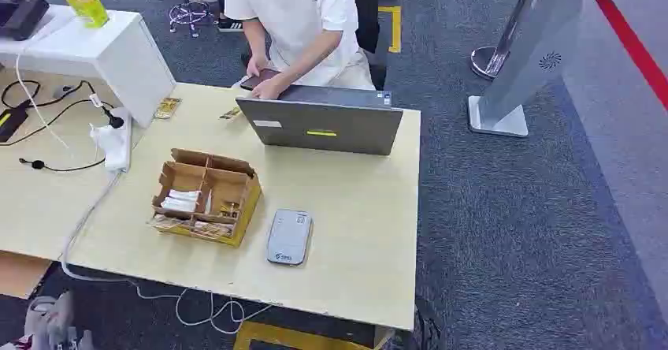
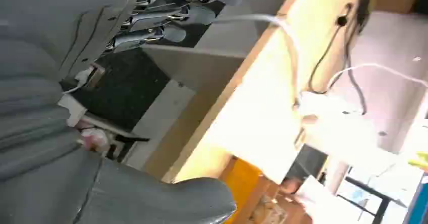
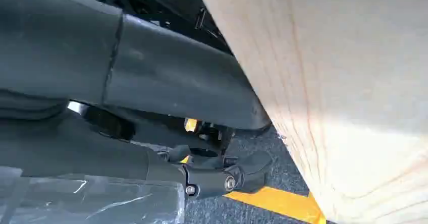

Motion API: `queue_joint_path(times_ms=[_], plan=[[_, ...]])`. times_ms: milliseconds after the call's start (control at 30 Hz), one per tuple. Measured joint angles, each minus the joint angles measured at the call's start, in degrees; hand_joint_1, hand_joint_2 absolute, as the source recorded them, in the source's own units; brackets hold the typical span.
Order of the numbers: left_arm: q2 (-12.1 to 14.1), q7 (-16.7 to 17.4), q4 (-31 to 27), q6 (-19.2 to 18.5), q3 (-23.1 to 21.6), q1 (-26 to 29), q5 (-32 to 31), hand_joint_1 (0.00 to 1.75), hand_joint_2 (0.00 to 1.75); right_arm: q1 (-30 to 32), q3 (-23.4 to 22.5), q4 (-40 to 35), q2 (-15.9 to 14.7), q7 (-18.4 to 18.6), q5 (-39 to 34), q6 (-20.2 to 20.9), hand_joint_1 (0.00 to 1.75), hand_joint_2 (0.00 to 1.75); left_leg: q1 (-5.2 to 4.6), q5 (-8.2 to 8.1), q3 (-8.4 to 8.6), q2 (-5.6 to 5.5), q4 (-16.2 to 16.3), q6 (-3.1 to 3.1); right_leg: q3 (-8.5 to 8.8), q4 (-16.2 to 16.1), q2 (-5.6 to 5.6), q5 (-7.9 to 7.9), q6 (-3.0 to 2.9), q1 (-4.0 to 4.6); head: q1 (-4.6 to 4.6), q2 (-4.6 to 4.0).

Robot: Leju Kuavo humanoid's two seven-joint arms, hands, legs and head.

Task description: Pass the card to the sensor for recognition and then transmit it.

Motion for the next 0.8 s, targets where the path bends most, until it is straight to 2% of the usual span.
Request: queue_joint_path(times_ms=[100,167,200,267,300,333,367,433,467,500,533,567,600,633,667,700,733,800], plan=[[0.0,0.0,-3.8,2.1,-2.4,2.1,3.4,0.00,1.75,-0.4,0.4,0.1,0.0,1.0,0.6,-1.6,0.00,0.00,0.08,0.02,0.00,0.03,0.0,-0.05,-0.01,0.0,0.02,0.02,-0.03,0.08,0.02,0.00],[-0.2,0.0,-9.1,5.7,-8.0,5.9,7.4,0.00,1.75,-0.8,0.9,0.2,0.1,2.1,1.1,-2.6,0.00,0.00,0.12,0.04,0.03,0.20,0.0,-0.07,-0.11,0.0,0.14,0.09,-0.13,0.13,0.02,0.00],[-0.1,0.0,-12.7,4.7,-11.3,7.0,9.5,0.00,1.75,-1.0,1.1,0.2,0.1,2.9,1.2,-3.5,0.00,0.00,0.12,0.08,0.00,0.25,0.1,-0.13,-0.40,0.0,0.16,0.15,-0.17,0.13,-0.11,0.00],[0.6,0.0,-19.3,-3.6,-13.8,4.2,8.0,0.00,1.75,-1.7,1.8,0.2,0.2,4.6,2.0,-6.6,0.00,0.00,0.20,0.59,-0.72,-0.43,0.1,-0.22,-0.73,0.0,-0.30,0.33,-0.03,0.28,-0.02,0.00],[0.6,0.0,-25.2,-6.8,-14.1,3.5,5.5,0.00,1.75,-2.4,2.1,0.3,0.2,5.2,2.4,-8.8,0.00,0.00,0.31,0.66,-0.80,-0.34,0.1,-0.31,-0.84,0.0,-0.34,0.56,-0.35,0.40,0.37,0.00],[0.3,0.0,-33.2,-7.1,-15.6,3.5,2.3,0.00,1.75,-3.2,2.6,0.3,0.6,5.6,2.6,-10.6,0.00,0.00,0.29,0.62,-0.80,-0.01,0.1,-0.38,-1.03,-0.1,-0.08,0.72,-0.46,0.39,0.53,0.00],[0.3,0.0,-38.9,-4.8,-18.1,2.9,0.1,0.00,1.75,-3.7,3.0,0.3,0.9,5.9,2.8,-11.9,0.00,0.00,0.28,0.66,-0.79,0.29,0.1,-0.37,-1.06,-0.1,0.25,0.84,-0.34,0.31,0.33,0.00],[1.1,-0.1,-47.1,7.4,-26.7,1.4,-5.8,0.00,1.75,-4.0,3.3,0.4,1.1,6.0,2.9,-13.4,0.00,0.00,0.26,0.73,-0.66,0.25,0.1,-0.37,-1.09,-0.1,0.21,0.86,-0.34,0.36,-0.04,0.00],[2.7,0.0,-50.5,18.5,-30.9,-0.3,-12.9,0.00,1.75,-4.2,3.5,0.5,1.6,6.3,3.1,-13.4,0.00,0.00,0.29,0.77,-0.68,0.26,0.1,-0.39,-1.08,-0.1,0.20,0.88,-0.36,0.40,0.15,0.00],[6.0,0.1,-51.3,32.1,-37.0,-2.9,-21.4,0.00,1.75,-4.3,3.7,0.5,1.8,6.8,3.3,-13.8,0.00,0.00,0.33,0.90,-0.73,0.25,0.2,-0.40,-1.30,-0.1,0.20,0.93,-0.37,0.45,0.18,0.00],[8.3,1.5,-51.0,45.1,-43.1,-6.5,-30.4,0.00,1.75,-4.5,4.0,0.6,2.2,7.4,3.7,-15.2,0.00,0.00,0.34,1.00,-0.83,0.19,0.2,-0.45,-1.36,-0.1,0.08,1.05,-0.44,0.49,0.17,0.00],[11.4,4.4,-49.2,57.8,-49.9,-11.2,-41.9,0.00,1.75,-4.8,4.4,0.6,2.6,8.2,4.2,-17.1,0.00,0.00,0.35,1.14,-0.96,-0.06,0.2,-0.47,-1.23,-0.1,-0.11,1.14,-0.40,0.50,0.02,0.00],[12.7,7.4,-46.2,65.7,-55.6,-16.2,-52.5,0.00,1.75,-5.1,4.7,0.6,2.9,8.9,4.4,-18.9,0.00,0.00,0.35,1.27,-1.02,-0.19,0.2,-0.43,-1.32,0.0,-0.22,1.20,-0.43,0.51,-0.07,0.00],[13.7,12.9,-42.5,73.5,-60.3,-21.4,-61.5,0.00,1.75,-5.5,4.9,0.7,3.4,9.6,4.7,-21.8,0.00,0.00,0.37,1.36,-1.08,-0.22,0.2,-0.50,-1.34,0.0,-0.25,1.29,-0.48,0.52,0.04,0.00],[14.7,18.3,-37.7,77.5,-65.3,-26.8,-69.6,0.00,1.75,-5.9,5.3,0.7,3.9,10.2,4.8,-24.1,0.00,0.00,0.37,1.45,-1.14,-0.20,0.2,-0.59,-1.36,0.0,-0.22,1.42,-0.54,0.51,0.11,0.00],[15.3,22.0,-34.0,77.9,-68.7,-31.3,-74.1,0.00,1.75,-6.2,5.5,0.8,4.2,10.6,4.8,-25.5,0.00,0.00,0.37,1.48,-1.17,-0.16,0.1,-0.60,-1.32,0.0,-0.19,1.52,-0.58,0.51,0.07,0.00],[15.7,25.8,-28.8,74.9,-72.7,-36.1,-78.1,0.00,1.75,-6.3,5.7,0.9,4.4,11.1,4.8,-26.9,0.00,0.00,0.37,1.56,-1.22,-0.11,0.2,-0.52,-1.36,0.0,-0.11,1.61,-0.49,0.51,0.02,0.00],[15.7,30.6,-20.1,64.0,-78.3,-43.8,-81.9,0.00,1.75,-6.5,5.9,1.0,4.7,11.5,4.8,-28.0,0.00,0.00,0.36,1.63,-1.29,-0.12,0.2,-0.48,-1.36,0.0,-0.12,1.68,-0.49,0.50,0.07,0.00]])
